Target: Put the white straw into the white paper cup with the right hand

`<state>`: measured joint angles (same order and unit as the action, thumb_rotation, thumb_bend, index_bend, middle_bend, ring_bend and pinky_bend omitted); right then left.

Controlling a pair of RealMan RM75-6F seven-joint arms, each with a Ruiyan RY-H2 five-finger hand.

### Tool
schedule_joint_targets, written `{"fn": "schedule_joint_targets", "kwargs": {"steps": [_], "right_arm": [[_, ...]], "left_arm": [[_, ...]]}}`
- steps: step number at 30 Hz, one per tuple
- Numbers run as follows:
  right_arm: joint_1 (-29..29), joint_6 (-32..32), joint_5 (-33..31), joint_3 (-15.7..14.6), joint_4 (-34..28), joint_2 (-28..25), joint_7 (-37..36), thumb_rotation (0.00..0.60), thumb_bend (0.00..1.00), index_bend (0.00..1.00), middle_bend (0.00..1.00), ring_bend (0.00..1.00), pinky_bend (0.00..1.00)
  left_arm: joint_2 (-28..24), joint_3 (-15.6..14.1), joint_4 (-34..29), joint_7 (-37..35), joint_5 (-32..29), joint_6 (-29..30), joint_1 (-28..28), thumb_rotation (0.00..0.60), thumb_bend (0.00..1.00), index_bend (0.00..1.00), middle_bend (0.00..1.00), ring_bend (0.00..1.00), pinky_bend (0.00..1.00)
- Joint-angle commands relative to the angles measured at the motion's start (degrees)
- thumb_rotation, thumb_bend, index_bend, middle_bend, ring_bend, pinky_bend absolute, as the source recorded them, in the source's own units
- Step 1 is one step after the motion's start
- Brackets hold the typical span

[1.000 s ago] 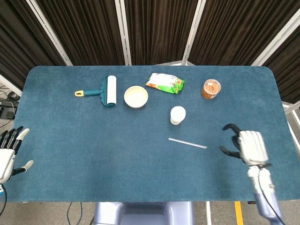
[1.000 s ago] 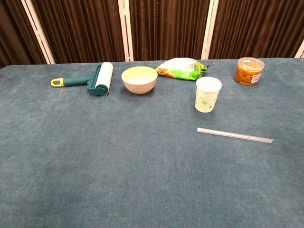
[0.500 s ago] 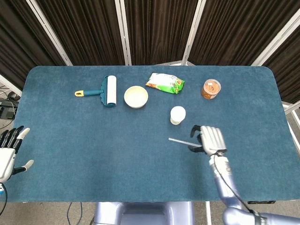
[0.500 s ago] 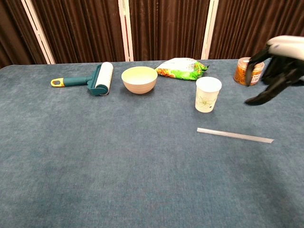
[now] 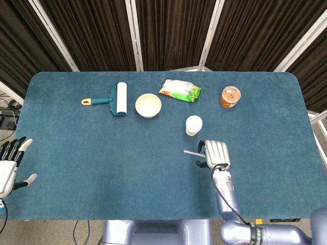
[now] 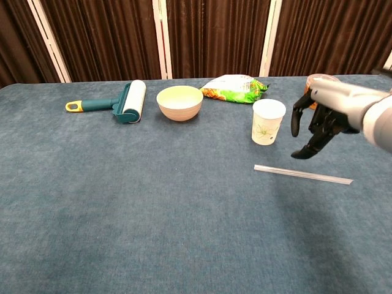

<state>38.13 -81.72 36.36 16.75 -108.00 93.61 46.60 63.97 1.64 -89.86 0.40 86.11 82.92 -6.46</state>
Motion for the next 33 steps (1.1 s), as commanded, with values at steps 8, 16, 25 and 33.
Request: {"fn": "schedule_joint_targets", "kwargs": {"steps": [8,16,25,33], "right_arm": [[1.28,0.58,-5.02,-0.03,6.04,4.25,1.49,0.6,0.26,0.55,1.0,0.95,0.91],[1.82,3.29,-8.27,0.86,8.02,4.78,1.02,0.6,0.28,0.55,1.0,0.95,0.91],[2.55,5.39,-8.6,1.12,12.7,7.19,-0.95,0.6,0.28,0.48,1.0,0.95,0.91],[3.12,7.18,-9.38,1.91,16.69,8.75,-2.34,0.6,0.28,0.47,1.0,0.95,0.91]], "left_arm": [[-0.01,0.01,-0.06,0.12,-0.08,-0.06,-0.06,0.6,0.22,0.05,0.0,0.0,0.0],[-0.06,0.03,-0.2,0.23,-0.2,-0.17,-0.11,0.6,0.22,0.05,0.0,0.0,0.0],[-0.11,0.05,-0.31,0.29,-0.31,-0.28,-0.17,0.6,0.22,0.05,0.0,0.0,0.0],[-0.18,0.07,-0.4,0.28,-0.44,-0.47,-0.27,0.6,0.22,0.05,0.0,0.0,0.0]]}}
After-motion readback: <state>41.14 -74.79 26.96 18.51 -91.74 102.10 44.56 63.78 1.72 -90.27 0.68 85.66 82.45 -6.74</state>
